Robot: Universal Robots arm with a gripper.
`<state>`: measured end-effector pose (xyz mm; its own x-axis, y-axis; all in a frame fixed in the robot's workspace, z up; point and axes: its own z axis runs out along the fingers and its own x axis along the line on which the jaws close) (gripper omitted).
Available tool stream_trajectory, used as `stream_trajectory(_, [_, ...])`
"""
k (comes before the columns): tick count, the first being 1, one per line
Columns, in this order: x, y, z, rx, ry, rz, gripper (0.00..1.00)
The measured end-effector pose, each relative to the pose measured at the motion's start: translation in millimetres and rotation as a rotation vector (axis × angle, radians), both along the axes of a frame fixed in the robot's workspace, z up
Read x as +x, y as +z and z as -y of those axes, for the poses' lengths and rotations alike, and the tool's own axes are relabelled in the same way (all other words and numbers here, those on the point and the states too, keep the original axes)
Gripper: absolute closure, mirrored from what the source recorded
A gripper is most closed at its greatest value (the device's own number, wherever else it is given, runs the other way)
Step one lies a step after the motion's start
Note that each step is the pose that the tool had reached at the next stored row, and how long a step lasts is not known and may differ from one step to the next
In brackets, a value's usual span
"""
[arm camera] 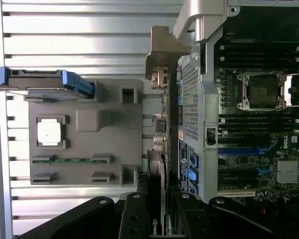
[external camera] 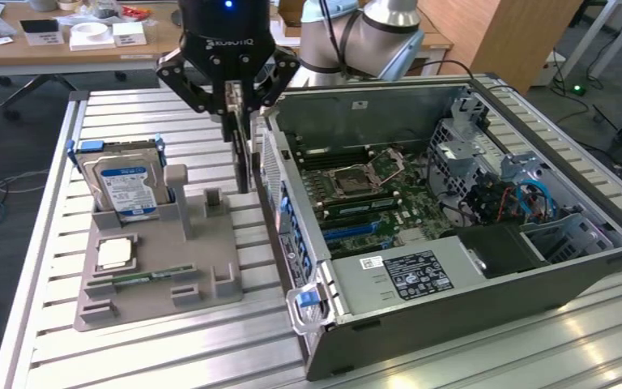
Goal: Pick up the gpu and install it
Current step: 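Pick up the gpu and move the gpu toward the slot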
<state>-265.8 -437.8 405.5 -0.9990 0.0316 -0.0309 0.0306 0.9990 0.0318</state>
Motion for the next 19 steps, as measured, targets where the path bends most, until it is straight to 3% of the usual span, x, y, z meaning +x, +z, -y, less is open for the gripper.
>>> stream_trajectory(19, [54.0,0.0,-0.2,0.0,0.0,-0.0001,0.74])
